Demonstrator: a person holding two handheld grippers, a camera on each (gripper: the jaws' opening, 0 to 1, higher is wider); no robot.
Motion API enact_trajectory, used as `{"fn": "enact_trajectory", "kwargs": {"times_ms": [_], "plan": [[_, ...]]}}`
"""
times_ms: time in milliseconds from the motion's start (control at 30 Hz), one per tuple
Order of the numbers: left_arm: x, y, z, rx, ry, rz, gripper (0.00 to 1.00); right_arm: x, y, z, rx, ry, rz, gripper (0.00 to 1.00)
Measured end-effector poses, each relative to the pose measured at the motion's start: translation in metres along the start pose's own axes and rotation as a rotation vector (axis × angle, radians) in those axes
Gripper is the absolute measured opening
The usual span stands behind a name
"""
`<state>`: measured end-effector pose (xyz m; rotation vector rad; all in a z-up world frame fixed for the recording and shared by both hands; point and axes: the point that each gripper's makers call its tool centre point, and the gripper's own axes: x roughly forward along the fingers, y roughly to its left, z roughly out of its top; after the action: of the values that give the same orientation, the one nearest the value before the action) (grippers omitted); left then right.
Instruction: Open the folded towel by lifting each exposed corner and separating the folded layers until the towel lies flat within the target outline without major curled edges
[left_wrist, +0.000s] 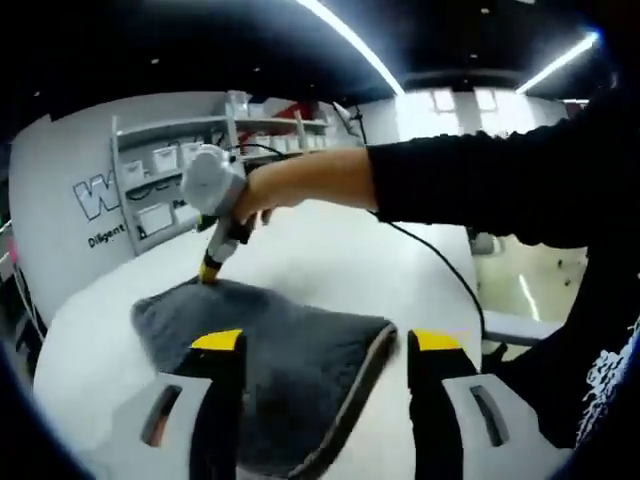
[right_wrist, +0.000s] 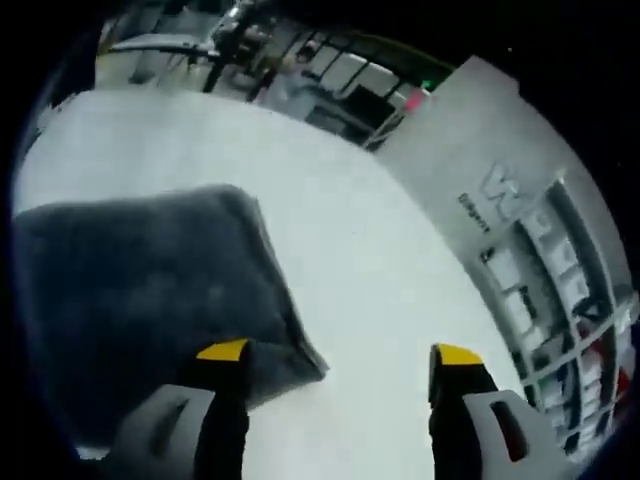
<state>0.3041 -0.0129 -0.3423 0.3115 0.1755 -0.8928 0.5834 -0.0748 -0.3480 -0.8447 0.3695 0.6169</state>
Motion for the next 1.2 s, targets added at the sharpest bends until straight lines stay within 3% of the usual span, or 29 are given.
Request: {"fn": "enact_trajectory", "kwargs": {"times_ms": [100,167,267,433,633,800,1000,1200], "plan": [[-0.005,0.011,0.005,0.017,-0.023,0.049,0.99,-0.008,-0.004,0.01,0.044,-0.042,-0.018,0.99],[-0.011,0.026,0.006,0.035,-0.026,0.114,1.0,-0.019,-0.002,0.018,0.062,-0.064,-0.029,0.99],[-0.019,0.038,0.006,0.016,-0.031,0.133,1.0,-0.034,-0.004,0.028,0.078,-0.099,-0.05,1.0],[-0.035,0.056,0.012,-0.032,-0.06,0.144,1.0,-0.076,-0.007,0.046,0.176,-0.228,-0.094,0.99],[-0.057,0.083,0.023,-0.052,-0.097,0.201,1.0,-0.132,-0.002,0.046,0.231,-0.312,-0.166,0.99],[-0.072,0.097,0.024,-0.082,-0.115,0.23,1.0,-0.164,0.01,0.043,0.232,-0.348,-0.195,0.99],[-0.081,0.1,0.021,-0.093,-0.109,0.242,0.99,-0.198,0.025,0.038,0.254,-0.4,-0.221,0.99],[-0.091,0.099,0.02,-0.093,-0.107,0.25,0.99,-0.224,0.043,0.026,0.244,-0.402,-0.265,0.99]]}}
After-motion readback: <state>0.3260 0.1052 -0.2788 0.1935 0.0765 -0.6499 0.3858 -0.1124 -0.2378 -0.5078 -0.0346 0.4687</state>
